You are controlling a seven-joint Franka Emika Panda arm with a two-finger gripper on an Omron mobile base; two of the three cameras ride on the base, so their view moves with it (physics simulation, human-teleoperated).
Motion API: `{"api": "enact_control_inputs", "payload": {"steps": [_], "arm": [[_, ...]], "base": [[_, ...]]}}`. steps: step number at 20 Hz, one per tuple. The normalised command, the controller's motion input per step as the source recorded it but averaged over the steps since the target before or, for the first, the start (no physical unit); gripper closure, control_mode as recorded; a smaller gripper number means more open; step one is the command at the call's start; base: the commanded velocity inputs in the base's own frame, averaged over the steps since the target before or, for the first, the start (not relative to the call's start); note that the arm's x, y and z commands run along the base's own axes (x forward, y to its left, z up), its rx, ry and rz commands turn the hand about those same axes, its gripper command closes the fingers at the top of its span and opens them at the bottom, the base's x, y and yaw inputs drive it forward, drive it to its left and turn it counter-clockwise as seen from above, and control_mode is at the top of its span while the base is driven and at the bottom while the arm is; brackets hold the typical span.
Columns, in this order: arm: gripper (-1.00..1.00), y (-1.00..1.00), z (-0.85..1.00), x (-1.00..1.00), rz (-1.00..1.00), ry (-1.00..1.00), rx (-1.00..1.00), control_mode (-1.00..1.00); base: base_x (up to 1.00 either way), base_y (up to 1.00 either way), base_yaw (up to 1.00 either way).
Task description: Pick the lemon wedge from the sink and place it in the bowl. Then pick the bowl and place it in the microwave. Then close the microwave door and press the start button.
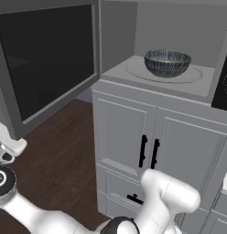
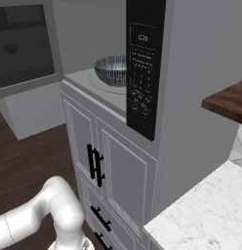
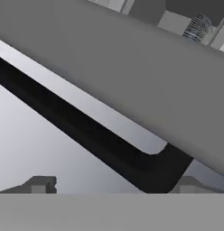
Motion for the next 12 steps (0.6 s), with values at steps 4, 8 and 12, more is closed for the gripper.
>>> {"api": "enact_control_inputs", "payload": {"steps": [4,8,12], "arm": [[-1.00,-0.90,0.31,0.00,0.00,-0.40,0.24,-1.00],[-1.00,-0.88,0.35,0.00,0.00,-0.37,0.27,-1.00],[-1.00,-0.90,0.45,-0.01,0.01,-0.36,0.28,-1.00]], "base": [[0.00,0.00,0.00],[0.00,0.00,0.00],[0.00,0.00,0.00]]}}
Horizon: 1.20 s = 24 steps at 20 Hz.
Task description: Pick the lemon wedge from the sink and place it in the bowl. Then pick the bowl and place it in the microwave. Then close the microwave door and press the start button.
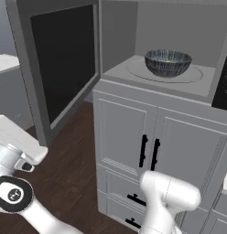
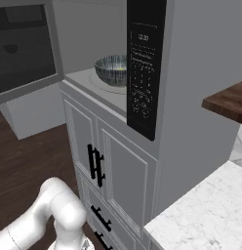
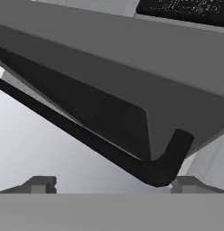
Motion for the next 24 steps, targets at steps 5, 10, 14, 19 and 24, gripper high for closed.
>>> {"api": "enact_control_inputs", "payload": {"steps": [5,10,14,19,24], "arm": [[-1.00,-0.83,0.61,0.01,0.00,-0.25,0.28,-1.00],[-1.00,-0.83,0.72,0.05,0.01,-0.15,0.29,-1.00],[-1.00,-0.98,0.72,0.00,0.04,-0.28,0.31,-1.00],[-1.00,-1.00,0.71,0.00,0.06,-0.35,0.31,-1.00],[-1.00,-0.98,0.72,0.00,0.05,-0.32,0.32,-1.00]], "base": [[0.00,0.00,0.00],[0.00,0.00,0.00],[0.00,0.00,0.00],[0.00,0.00,0.00],[0.00,0.00,0.00]]}}
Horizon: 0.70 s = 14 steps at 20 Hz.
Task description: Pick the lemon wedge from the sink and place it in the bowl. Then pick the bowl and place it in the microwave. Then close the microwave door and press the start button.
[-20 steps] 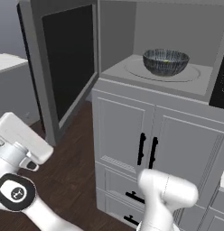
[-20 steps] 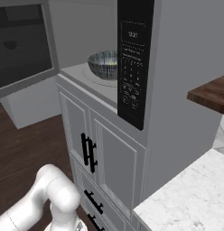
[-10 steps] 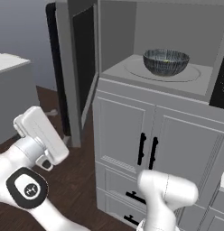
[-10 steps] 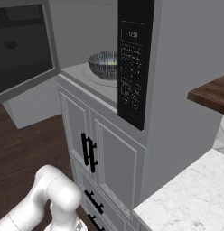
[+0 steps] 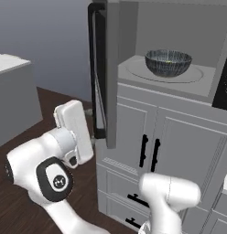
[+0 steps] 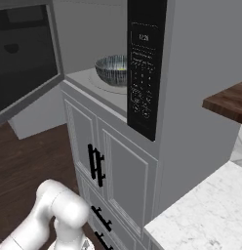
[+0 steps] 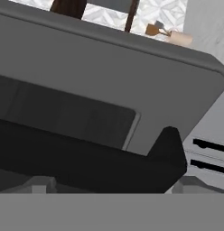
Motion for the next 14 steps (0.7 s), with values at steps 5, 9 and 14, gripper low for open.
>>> {"api": "enact_control_inputs", "payload": {"steps": [5,9,14], "arm": [[-1.00,-0.98,0.66,0.00,0.04,-0.28,0.32,-1.00],[-1.00,-1.00,0.64,0.19,0.02,-0.25,0.31,-1.00],[-1.00,-1.00,0.73,0.26,0.00,-0.18,0.33,-1.00]], "base": [[0.00,0.00,0.00],[0.00,0.00,0.00],[0.00,0.00,0.00]]}}
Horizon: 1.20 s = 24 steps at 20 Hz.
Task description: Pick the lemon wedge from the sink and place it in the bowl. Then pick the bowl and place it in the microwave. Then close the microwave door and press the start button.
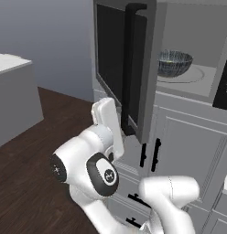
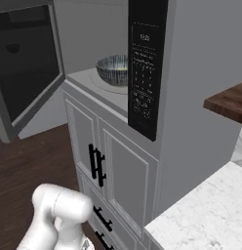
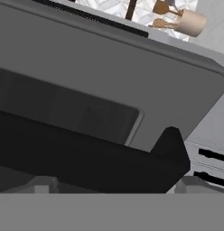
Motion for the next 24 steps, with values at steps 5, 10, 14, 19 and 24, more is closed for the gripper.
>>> {"api": "enact_control_inputs", "payload": {"steps": [5,10,14,19,24], "arm": [[-1.00,-1.00,0.79,0.30,0.00,-0.15,0.33,-1.00],[-1.00,-0.99,0.77,0.43,0.00,-0.11,0.33,-1.00],[-1.00,-0.99,0.73,0.51,0.00,-0.06,0.33,-1.00],[-1.00,-0.99,0.79,0.53,0.00,-0.04,0.34,-1.00],[-1.00,-1.00,0.75,0.61,0.00,-0.03,0.34,-1.00]], "base": [[0.00,0.00,0.00],[0.00,0.00,0.00],[0.00,0.00,0.00],[0.00,0.00,0.00],[0.00,0.00,0.00]]}}
